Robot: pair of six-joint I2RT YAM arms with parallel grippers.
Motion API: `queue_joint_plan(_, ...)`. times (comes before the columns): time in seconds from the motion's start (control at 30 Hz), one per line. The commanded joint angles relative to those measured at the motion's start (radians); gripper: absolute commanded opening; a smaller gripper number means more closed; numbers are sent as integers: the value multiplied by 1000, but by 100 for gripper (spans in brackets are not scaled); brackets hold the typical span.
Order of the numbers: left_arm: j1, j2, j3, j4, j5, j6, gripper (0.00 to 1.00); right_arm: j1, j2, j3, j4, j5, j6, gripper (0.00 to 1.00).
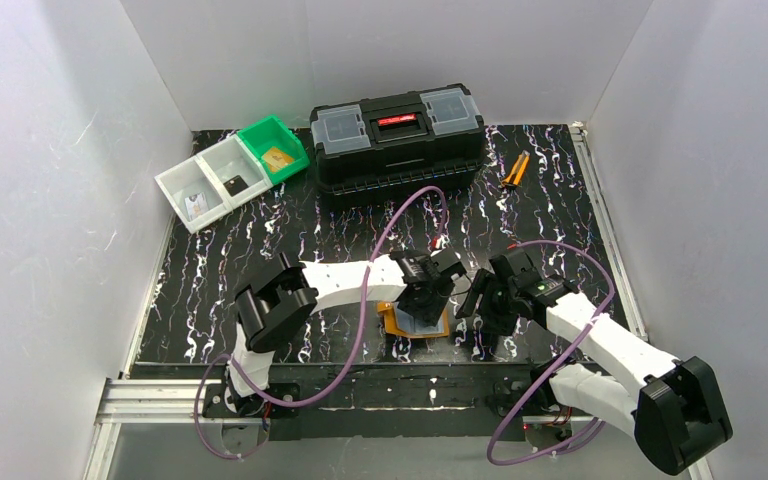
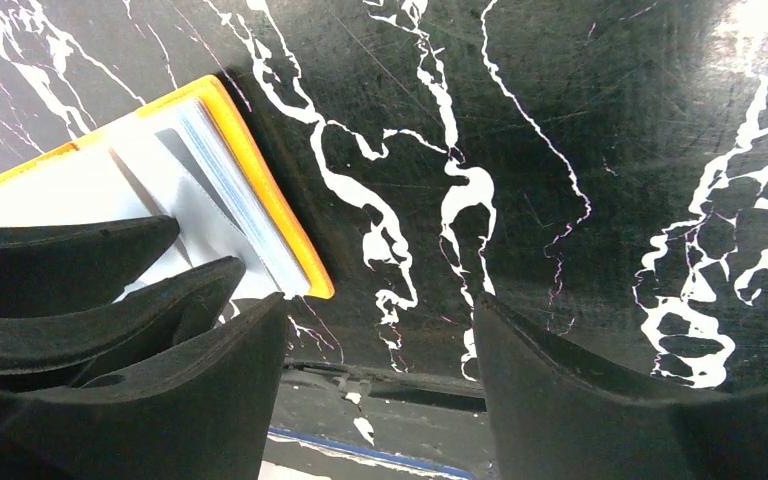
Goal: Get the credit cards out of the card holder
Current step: Remove the credit card from the card holder.
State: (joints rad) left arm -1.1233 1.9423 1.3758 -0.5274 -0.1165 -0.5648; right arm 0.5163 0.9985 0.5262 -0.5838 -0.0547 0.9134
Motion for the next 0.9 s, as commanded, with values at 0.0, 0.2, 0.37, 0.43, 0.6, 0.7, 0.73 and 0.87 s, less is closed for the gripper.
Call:
queue_joint_plan(0.0,-7,50,-67,6,-11,-1,37,-5,-20,38,-23,4,-13,75)
queue_joint_plan(0.2,5,42,-91,52,41,-6,22,-6,-1,55,-30,-2,-23,75)
queue_joint_plan(0.37,28,22,-108,88,110,-9,10,-5,7,61,-16,-18,-22,75)
queue_joint_plan(0.43,34,8,-116,98,116,-13,6,-5,10,59,-3,-31,-22,75)
queue_joint_plan(0.6,55,-43,-158,144,202,-40,0,-5,32,56,37,-76,-18,75)
queue_joint_plan(0.7,72,-62,-182,189,262,-59,0,-4,45,55,59,-103,-14,75)
queue_joint_plan(0.73,75,-68,-189,207,278,-64,0,-4,47,55,66,-108,-13,75)
queue_joint_plan(0.87,90,-93,-221,269,327,-95,0,-3,53,56,87,-122,-11,74)
